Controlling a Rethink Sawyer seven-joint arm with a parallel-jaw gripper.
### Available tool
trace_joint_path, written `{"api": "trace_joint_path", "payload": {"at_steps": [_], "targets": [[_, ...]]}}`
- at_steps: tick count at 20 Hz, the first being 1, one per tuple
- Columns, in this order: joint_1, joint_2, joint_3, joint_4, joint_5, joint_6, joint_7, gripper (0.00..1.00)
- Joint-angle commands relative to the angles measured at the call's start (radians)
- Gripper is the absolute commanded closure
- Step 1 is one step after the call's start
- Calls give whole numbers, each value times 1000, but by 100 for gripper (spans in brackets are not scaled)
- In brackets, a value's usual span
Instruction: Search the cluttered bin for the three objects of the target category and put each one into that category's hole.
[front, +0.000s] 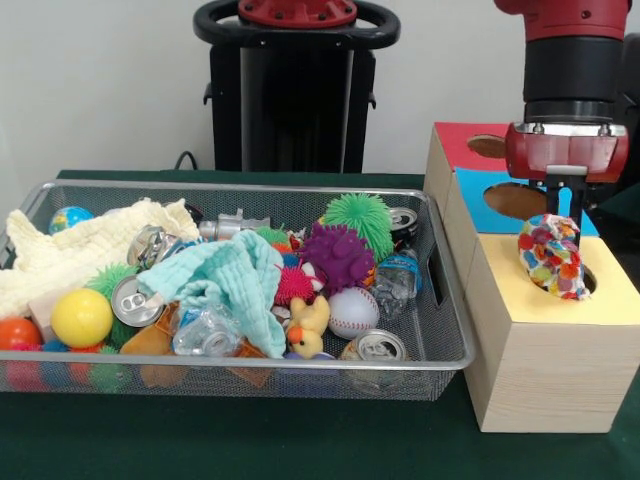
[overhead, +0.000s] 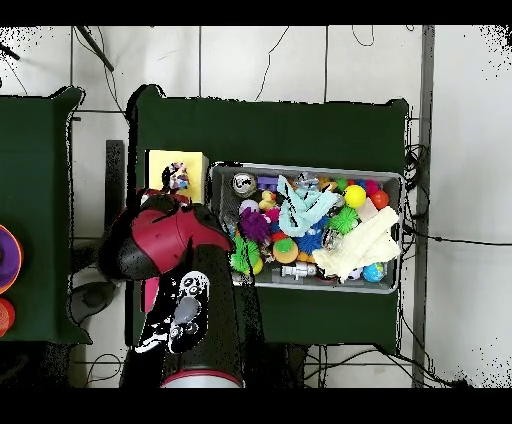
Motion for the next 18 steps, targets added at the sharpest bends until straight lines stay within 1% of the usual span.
{"api": "trace_joint_path", "payload": {"at_steps": [1, 4, 7, 10, 12, 14, 15, 17, 18], "targets": [[47, 101, -37, -54, 71, 20, 158, 100], [70, 120, -59, -74, 92, 18, 162, 100], [85, 128, -82, -74, 103, 6, 155, 100], [87, 128, -90, -67, 113, -5, 146, 100], [89, 147, -95, -75, 121, -31, 144, 100], [84, 196, -87, -105, 132, -58, 146, 100], [75, 238, -74, -129, 135, -77, 140, 100], [63, 297, -59, -158, 157, -95, 147, 100], [58, 314, -53, -166, 164, -100, 146, 100]]}}
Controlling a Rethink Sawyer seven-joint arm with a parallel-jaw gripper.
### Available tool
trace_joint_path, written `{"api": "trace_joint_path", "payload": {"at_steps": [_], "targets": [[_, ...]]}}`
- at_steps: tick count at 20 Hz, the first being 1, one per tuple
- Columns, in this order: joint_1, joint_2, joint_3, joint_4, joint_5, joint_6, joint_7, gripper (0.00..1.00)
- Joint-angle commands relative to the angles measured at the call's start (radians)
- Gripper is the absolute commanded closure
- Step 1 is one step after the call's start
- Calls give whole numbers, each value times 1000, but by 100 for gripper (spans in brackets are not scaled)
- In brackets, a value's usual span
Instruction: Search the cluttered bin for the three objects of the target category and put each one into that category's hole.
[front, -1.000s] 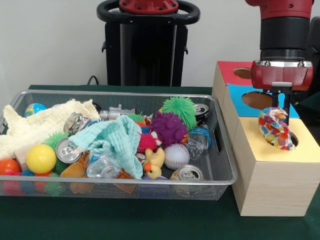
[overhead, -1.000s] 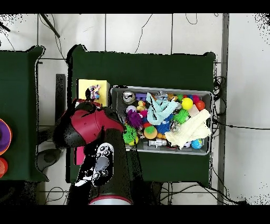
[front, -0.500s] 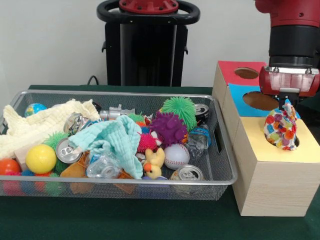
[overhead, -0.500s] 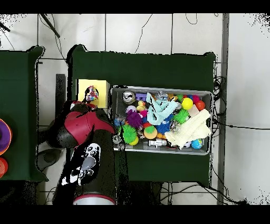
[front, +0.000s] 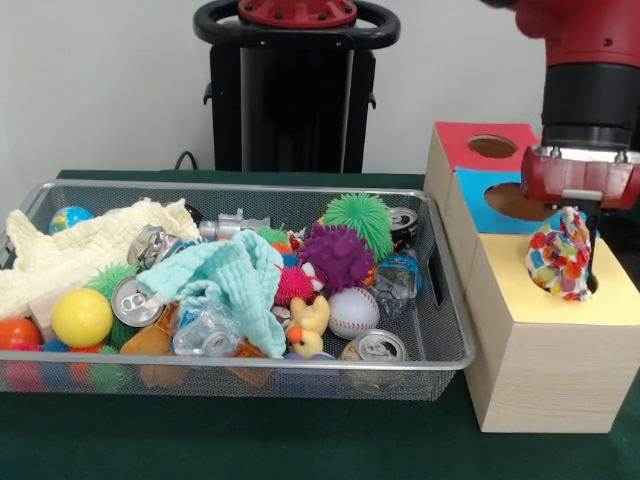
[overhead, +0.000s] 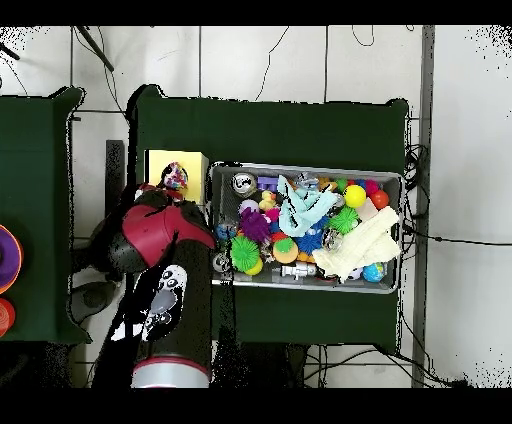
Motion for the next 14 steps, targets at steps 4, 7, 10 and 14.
{"api": "trace_joint_path", "payload": {"at_steps": [4, 7, 10, 14], "targets": [[-18, 262, 22, -109, 94, -101, 154, 100], [57, 311, -93, -144, 136, -157, 175, 100], [136, 370, -222, -165, 212, -230, 194, 100], [244, 471, -427, -178, 375, -327, 191, 100]]}}
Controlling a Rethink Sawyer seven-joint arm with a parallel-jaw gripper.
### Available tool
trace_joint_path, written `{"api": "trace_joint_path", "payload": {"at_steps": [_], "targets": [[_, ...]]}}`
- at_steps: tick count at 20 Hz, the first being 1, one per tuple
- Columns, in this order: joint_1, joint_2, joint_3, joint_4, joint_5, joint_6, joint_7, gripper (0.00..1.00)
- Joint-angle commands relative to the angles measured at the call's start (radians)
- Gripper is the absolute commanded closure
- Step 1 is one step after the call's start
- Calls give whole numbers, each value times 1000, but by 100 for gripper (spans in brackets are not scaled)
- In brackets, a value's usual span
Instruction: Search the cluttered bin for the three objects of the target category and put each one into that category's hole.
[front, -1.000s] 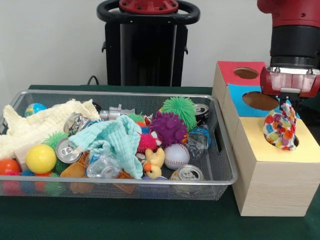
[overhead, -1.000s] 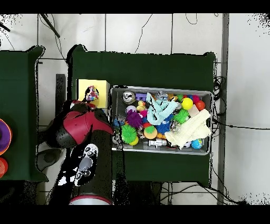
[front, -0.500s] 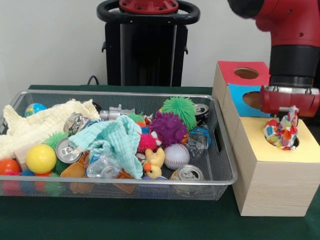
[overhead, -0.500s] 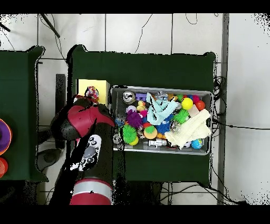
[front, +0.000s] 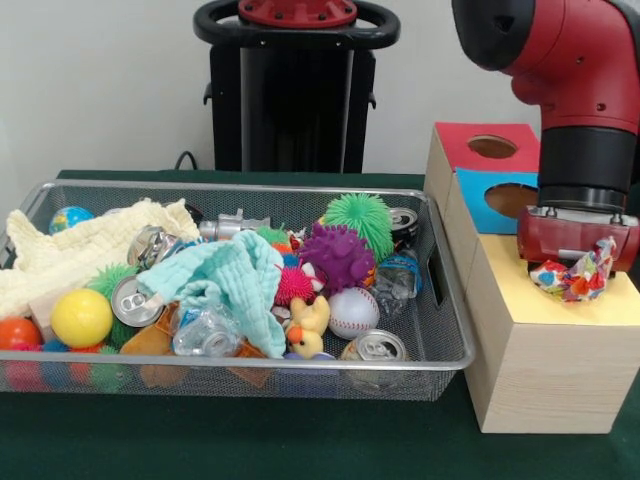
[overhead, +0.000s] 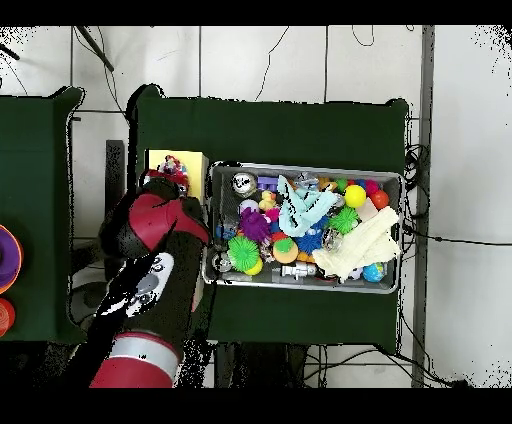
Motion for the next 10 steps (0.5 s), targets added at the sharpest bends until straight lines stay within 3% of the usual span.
{"api": "trace_joint_path", "payload": {"at_steps": [1, 10], "targets": [[131, 274, -237, -48, 222, -177, 181, 100], [79, 238, -144, -21, 205, -160, 109, 100]]}}
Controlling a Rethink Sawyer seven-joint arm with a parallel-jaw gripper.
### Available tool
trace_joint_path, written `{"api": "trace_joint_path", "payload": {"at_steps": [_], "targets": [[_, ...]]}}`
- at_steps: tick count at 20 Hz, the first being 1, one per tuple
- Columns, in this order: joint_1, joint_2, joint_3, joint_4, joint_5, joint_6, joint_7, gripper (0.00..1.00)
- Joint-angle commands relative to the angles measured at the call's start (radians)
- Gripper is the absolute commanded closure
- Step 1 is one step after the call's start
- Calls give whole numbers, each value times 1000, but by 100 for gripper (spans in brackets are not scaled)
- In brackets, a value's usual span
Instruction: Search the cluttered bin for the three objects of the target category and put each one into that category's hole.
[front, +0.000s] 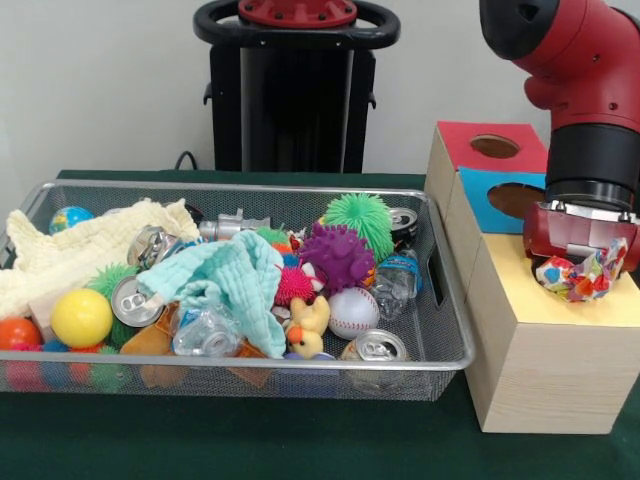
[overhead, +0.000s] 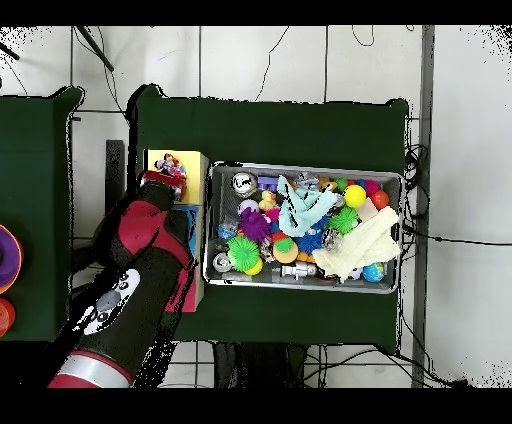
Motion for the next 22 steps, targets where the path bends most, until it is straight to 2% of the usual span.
{"api": "trace_joint_path", "payload": {"at_steps": [1, 4, 5, 16, 20, 22], "targets": [[-62, 118, 61, -6, 33, -57, 107, 100], [-80, 99, 93, -2, 10, -29, 95, 100], [-89, 90, 108, 2, 3, -21, 94, 0], [-153, 26, 210, 23, -60, 78, 41, 0], [-277, -49, 395, 66, -121, 266, -59, 0], [-317, -67, 453, 81, -134, 332, -90, 0]]}}
